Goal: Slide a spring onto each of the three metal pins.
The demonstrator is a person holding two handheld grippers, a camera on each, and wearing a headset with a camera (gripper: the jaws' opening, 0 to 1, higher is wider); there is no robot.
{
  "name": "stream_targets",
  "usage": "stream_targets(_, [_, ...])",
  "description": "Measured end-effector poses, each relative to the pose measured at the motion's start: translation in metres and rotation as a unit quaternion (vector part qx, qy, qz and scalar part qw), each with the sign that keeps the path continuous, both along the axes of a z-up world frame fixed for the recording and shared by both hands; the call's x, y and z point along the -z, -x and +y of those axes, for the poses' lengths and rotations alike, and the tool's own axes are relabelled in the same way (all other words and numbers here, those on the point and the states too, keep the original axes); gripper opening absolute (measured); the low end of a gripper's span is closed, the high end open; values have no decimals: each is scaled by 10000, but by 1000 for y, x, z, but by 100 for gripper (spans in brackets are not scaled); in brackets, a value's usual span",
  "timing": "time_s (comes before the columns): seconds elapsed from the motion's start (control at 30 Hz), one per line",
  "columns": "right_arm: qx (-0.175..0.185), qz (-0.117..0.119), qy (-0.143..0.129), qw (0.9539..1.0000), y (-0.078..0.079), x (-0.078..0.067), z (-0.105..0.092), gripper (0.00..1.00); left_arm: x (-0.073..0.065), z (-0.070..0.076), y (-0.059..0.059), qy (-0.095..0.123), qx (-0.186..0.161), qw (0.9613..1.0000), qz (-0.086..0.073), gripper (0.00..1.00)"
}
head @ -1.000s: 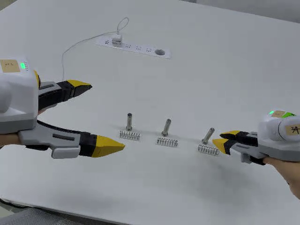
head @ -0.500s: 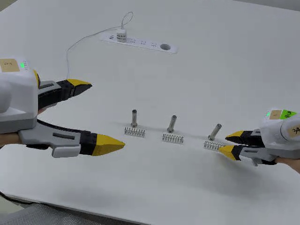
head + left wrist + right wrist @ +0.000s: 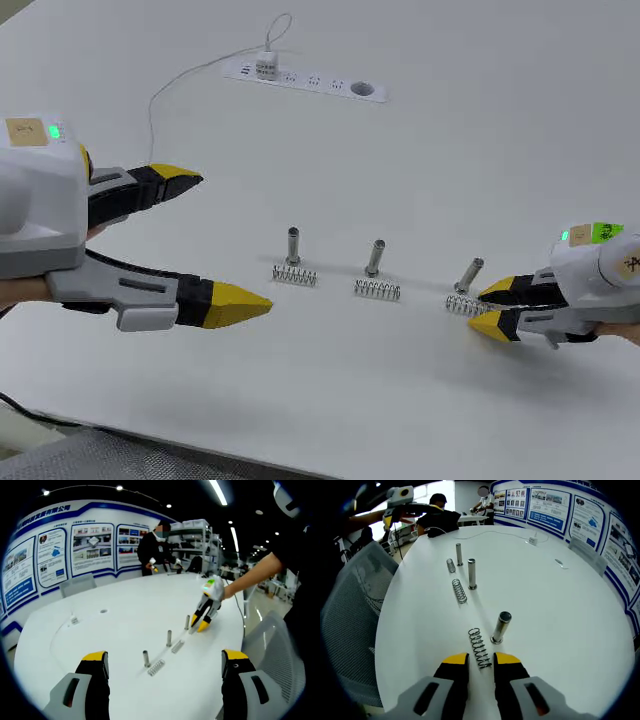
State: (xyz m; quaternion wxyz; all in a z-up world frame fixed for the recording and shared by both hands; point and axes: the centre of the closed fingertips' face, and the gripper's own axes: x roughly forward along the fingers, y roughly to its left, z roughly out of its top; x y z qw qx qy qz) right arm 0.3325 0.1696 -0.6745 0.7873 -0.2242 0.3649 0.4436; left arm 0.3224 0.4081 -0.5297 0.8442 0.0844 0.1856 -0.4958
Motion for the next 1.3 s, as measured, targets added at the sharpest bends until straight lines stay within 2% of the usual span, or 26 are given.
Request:
stream_targets(0.07, [-60, 99, -46, 9999, 3, 0, 2, 18, 0, -1, 0, 16, -3, 10000, 11, 96])
stream_targets(0.4, [-372, 203, 44, 9991, 10, 0, 8, 12, 0, -4, 0, -5, 53, 10000, 21, 96])
stream_targets(0.9, [-298, 123, 354, 9989, 11, -2, 7, 11, -1, -7, 6, -46, 156, 9999, -32, 95])
stream_targets(1.03, [-380, 90, 392, 9985, 14, -7, 8, 11, -3, -8, 8, -64, 204, 9998, -56, 95])
stream_targets(1.3, [-458, -115, 354, 9983, 19, -31, 13, 11, -8, -18, 11, 21, 337, 9994, -116, 95])
